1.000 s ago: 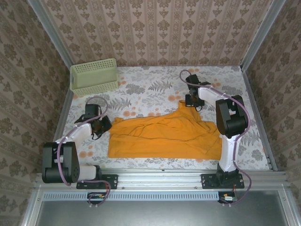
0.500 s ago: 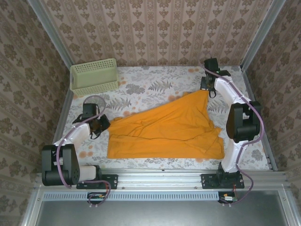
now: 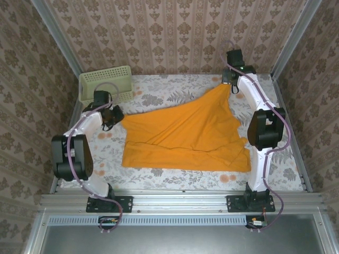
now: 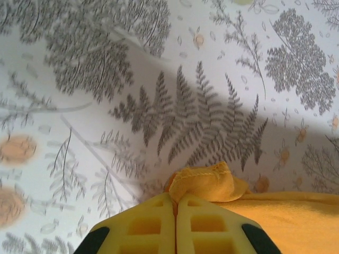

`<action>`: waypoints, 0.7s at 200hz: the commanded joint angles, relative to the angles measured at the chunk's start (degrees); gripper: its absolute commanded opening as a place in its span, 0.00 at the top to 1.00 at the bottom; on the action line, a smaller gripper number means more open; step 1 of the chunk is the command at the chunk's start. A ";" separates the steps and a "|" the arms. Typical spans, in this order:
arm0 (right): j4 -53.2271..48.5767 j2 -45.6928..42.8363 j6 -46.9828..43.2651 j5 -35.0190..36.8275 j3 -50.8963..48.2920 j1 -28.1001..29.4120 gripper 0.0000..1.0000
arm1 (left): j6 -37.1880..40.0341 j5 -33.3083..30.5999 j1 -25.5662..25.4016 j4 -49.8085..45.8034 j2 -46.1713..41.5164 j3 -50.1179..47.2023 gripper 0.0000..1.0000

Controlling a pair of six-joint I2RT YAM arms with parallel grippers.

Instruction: Fold the inside-out t-shirt

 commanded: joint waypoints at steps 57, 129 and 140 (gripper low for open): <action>1.85 4.41 -3.49 4.21 4.49 -0.03 1.00 | 5.51 -5.82 -2.83 -5.08 10.15 11.98 0.79; -0.36 6.38 -4.01 4.69 7.39 -0.03 1.00 | 8.57 -12.38 -10.40 -6.01 5.81 10.51 0.70; -0.94 6.43 -4.04 4.20 7.32 -0.03 0.94 | 7.94 -12.53 -12.95 -5.44 4.31 8.14 0.67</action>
